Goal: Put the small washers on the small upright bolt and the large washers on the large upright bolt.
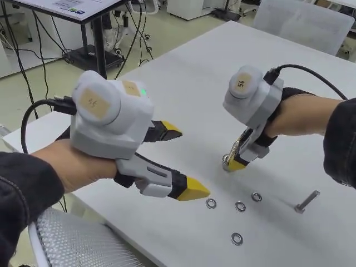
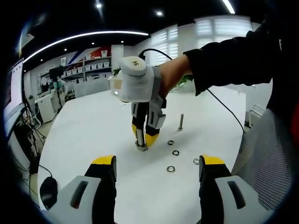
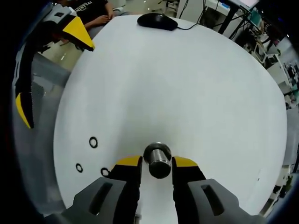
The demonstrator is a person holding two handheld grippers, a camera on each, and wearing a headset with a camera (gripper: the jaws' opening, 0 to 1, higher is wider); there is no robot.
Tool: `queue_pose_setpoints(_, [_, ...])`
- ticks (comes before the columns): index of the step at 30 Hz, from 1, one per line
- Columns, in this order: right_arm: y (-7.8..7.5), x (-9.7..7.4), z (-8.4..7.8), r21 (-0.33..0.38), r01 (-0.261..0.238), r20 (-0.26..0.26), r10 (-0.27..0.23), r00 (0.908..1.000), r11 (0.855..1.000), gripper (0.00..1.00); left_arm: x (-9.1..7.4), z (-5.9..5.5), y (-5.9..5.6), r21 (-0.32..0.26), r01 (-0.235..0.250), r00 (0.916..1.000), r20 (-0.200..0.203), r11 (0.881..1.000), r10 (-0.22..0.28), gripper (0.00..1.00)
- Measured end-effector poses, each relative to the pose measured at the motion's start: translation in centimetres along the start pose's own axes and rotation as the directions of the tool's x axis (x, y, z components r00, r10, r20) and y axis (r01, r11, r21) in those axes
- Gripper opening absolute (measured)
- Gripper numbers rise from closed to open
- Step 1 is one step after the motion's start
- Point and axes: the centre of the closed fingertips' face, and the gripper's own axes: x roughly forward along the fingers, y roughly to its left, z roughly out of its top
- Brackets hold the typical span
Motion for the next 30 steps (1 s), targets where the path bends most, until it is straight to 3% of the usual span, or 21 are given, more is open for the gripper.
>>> queue_pose_setpoints(20, [0.0,-2.5,-1.9,0.024,0.04,0.016,-0.041,0.999,0.999,0.3,0.1,0.0,-0.3,0.015,0.017,0.9998,-0.01,1.0,-0.017,0.72])
queue_pose_setpoints(30, [1.5,-3.8,-2.8,0.025,0.061,0.027,-0.062,0.9977,0.998,0.3,0.3,-0.2,-0.9,0.026,0.04,0.999,-0.021,0.999,-0.04,0.72])
